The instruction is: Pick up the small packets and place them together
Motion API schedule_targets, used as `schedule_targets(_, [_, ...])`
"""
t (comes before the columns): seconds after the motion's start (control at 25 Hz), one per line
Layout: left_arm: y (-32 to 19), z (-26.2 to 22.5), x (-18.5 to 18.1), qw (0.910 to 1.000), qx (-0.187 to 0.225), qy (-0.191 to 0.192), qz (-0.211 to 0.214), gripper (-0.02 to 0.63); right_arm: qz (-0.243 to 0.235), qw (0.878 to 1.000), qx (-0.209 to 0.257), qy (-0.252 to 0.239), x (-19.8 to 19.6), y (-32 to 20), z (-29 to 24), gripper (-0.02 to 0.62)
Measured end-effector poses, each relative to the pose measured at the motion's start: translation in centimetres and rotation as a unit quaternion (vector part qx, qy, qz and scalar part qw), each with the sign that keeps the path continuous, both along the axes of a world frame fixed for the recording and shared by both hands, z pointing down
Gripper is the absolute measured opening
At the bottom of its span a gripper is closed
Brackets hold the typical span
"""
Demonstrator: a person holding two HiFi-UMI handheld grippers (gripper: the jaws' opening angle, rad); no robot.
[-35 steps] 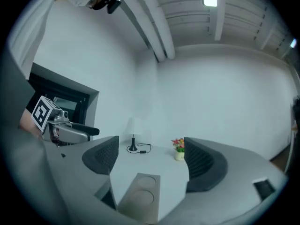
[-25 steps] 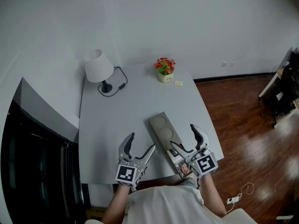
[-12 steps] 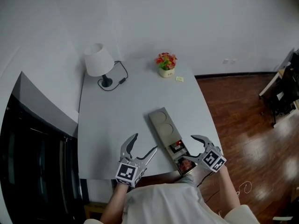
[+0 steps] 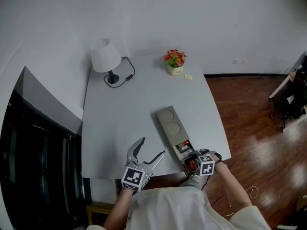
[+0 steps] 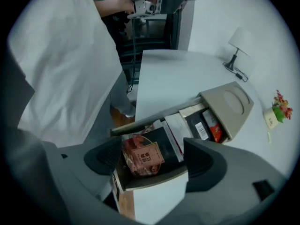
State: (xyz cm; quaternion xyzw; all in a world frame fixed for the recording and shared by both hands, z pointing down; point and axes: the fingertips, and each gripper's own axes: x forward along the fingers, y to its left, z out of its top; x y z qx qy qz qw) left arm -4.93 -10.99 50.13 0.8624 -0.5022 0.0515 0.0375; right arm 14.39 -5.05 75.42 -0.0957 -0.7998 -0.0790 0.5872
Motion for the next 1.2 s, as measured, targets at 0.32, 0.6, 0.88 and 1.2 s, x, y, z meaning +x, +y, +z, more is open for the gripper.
schedule_targets(0.32, [0.9,0.5,-1.1,0.9998,-0.011,-0.003,-0.018,0.396,-0.044,0.997,0.031,0.052,0.4,-0.6,2.1,0.306])
schedule_targets(0.6, [1.1,0.5,-1.3,0.9997,-0.01,-0.002,-0.021,0.396,-0.053,0.996,0.045,0.056,0.5,-0.5,1.2,0.181])
schedule_targets(0.88, [0.9,0.6,-1.2,0.9998,-0.01,0.002,-0.017,0.396,-0.033,0.997,0.064,0.028,0.2,-1.4,-3.1,0.08])
schedule_targets(1.2, [0.9,0.7,-1.2,0.9998,-0.009,0.005,-0.016,0.396,-0.026,0.996,0.083,-0.024,-2.7,-4.8,-8.1,0.078])
